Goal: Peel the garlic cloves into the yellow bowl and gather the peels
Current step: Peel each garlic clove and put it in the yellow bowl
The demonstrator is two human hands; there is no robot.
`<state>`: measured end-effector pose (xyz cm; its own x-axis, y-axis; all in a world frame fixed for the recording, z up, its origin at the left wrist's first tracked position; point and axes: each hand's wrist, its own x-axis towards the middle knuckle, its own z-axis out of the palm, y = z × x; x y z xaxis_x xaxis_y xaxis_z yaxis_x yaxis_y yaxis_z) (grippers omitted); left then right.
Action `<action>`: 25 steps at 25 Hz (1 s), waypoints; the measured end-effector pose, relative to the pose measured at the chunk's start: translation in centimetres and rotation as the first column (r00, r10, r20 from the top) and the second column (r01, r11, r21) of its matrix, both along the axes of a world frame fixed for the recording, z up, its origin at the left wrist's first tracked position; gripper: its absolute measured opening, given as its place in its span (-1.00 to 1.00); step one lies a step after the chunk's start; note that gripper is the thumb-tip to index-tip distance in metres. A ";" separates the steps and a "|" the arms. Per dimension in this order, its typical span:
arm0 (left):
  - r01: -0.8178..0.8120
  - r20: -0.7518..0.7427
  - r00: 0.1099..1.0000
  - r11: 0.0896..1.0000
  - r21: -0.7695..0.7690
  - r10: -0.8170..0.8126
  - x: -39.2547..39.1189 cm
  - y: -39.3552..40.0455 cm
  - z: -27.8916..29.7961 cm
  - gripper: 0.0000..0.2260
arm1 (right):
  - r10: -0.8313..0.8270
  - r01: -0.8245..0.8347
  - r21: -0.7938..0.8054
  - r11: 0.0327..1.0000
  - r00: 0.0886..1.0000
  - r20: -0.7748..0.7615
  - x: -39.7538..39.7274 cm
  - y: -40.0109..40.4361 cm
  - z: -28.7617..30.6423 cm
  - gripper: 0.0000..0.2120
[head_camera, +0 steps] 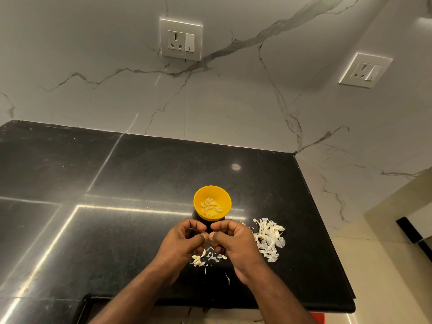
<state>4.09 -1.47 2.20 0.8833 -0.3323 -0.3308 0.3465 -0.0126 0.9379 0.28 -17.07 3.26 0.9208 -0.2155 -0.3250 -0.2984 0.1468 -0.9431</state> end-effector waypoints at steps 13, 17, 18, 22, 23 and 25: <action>0.018 0.176 0.983 0.988 0.155 -0.045 -0.5 0.1 0.5 -0.91 | -0.078 0.077 0.037 0.996 0.997 0.020 -0.4 -0.1 0.5 -0.87; 0.003 0.260 0.963 0.967 0.255 -0.072 -0.8 0.1 1.0 -0.94 | -0.073 0.073 -0.004 0.997 0.997 0.012 -0.5 -0.1 0.5 -0.86; 0.004 0.279 0.957 0.961 0.275 -0.084 -1.0 0.1 1.1 -0.93 | -0.070 0.070 -0.014 0.997 0.998 0.008 -0.4 -0.1 0.6 -0.86; 0.016 0.291 0.950 0.951 0.308 -0.110 -1.1 0.1 1.6 -0.90 | -0.039 0.040 -0.044 0.998 0.999 0.020 -0.4 -0.2 0.7 -0.85; 0.014 0.288 0.951 0.950 0.312 -0.109 -1.0 0.0 1.7 -0.90 | -0.036 0.037 -0.045 0.998 0.999 0.028 -0.5 -0.2 0.7 -0.85; 0.014 0.258 0.962 0.959 0.282 -0.090 -1.0 -0.2 1.8 -0.89 | -0.033 0.035 -0.040 0.999 0.999 0.043 -0.6 -0.2 0.7 -0.86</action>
